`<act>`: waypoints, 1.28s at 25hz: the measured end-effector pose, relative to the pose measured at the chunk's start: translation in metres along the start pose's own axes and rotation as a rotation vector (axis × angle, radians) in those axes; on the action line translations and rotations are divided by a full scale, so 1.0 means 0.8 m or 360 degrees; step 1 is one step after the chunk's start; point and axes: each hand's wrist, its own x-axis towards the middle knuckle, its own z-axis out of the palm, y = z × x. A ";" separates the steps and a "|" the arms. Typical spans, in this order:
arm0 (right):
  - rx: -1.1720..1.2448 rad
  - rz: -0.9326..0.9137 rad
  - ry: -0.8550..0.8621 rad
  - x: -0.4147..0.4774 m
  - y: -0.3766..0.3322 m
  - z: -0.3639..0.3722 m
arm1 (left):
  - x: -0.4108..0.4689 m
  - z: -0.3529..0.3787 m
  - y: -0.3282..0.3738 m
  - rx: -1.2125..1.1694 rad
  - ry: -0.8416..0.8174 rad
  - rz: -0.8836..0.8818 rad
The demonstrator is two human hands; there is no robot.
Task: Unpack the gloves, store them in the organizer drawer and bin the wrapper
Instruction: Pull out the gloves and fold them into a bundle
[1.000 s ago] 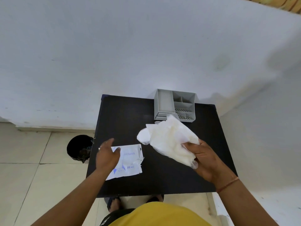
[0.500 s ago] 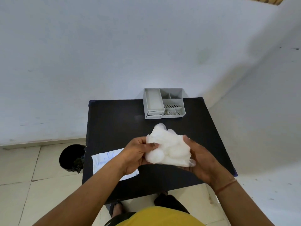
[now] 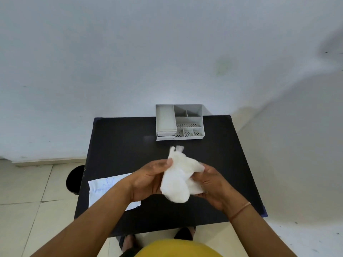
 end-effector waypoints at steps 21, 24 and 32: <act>-0.0110 0.0037 -0.0296 0.069 -0.112 -0.147 | 0.099 0.090 0.010 -0.0198 0.0388 0.0383; -0.0369 0.0215 -0.0532 0.077 -0.129 -0.131 | 0.104 0.082 0.023 -0.0250 0.0404 0.0281; 0.0227 0.0152 -0.0422 0.071 -0.101 -0.131 | 0.134 0.089 -0.020 -0.0845 0.0806 0.0482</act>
